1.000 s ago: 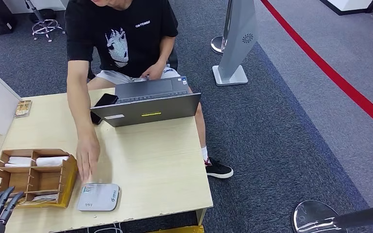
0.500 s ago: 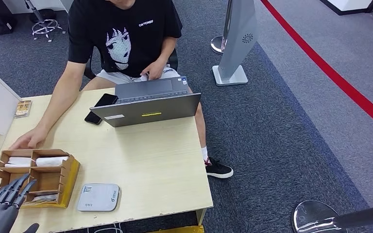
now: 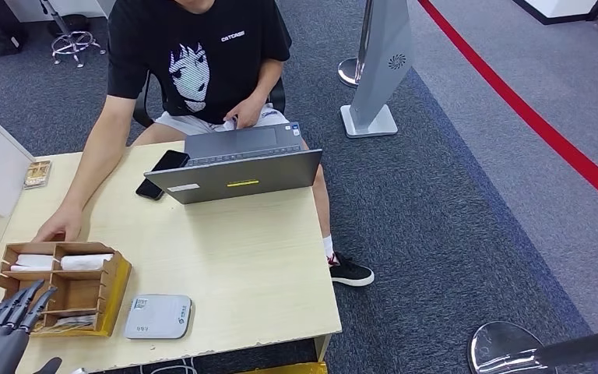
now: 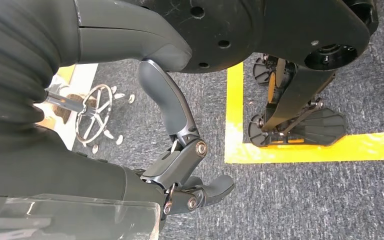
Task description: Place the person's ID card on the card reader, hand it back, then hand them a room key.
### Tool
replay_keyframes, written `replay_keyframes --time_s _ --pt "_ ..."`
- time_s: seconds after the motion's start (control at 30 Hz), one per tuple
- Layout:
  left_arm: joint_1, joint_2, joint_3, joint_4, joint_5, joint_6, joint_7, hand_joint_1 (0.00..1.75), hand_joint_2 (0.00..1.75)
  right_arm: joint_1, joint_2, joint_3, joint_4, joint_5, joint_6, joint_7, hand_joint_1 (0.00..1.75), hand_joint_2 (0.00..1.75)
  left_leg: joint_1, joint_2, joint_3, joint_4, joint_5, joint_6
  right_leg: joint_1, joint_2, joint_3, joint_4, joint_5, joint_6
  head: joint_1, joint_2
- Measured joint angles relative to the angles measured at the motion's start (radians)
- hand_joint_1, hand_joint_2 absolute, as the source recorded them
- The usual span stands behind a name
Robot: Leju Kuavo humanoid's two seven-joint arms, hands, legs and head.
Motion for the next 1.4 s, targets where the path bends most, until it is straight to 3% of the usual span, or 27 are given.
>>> replay_keyframes --time_s 0.67,1.03,1.4 --pt "-0.077 -0.008 0.021 0.061 -0.048 -0.048 -0.051 0.00 1.75 -0.002 0.000 0.005 0.000 0.005 0.001 0.000 0.00 1.75 0.000 0.000 0.000 0.000 0.000 0.000 0.000 0.000 0.000 0.000 0.000 0.000 0.000 0.000" --pt "-0.086 0.028 0.021 0.078 -0.034 -0.104 -0.082 0.00 1.75 -0.008 0.000 0.011 0.000 0.010 0.002 0.005 0.00 1.75 0.000 0.000 0.000 0.000 0.000 0.000 0.000 0.000 0.000 0.000 0.000 0.000 0.000 0.000" --pt "-0.103 0.024 0.018 0.090 -0.040 -0.106 -0.091 0.00 1.75 -0.008 0.000 0.018 0.000 0.018 0.002 0.005 0.00 1.75 0.000 0.000 0.000 0.000 0.000 0.000 0.000 0.000 0.000 0.000 0.000 0.000 0.000 0.000"
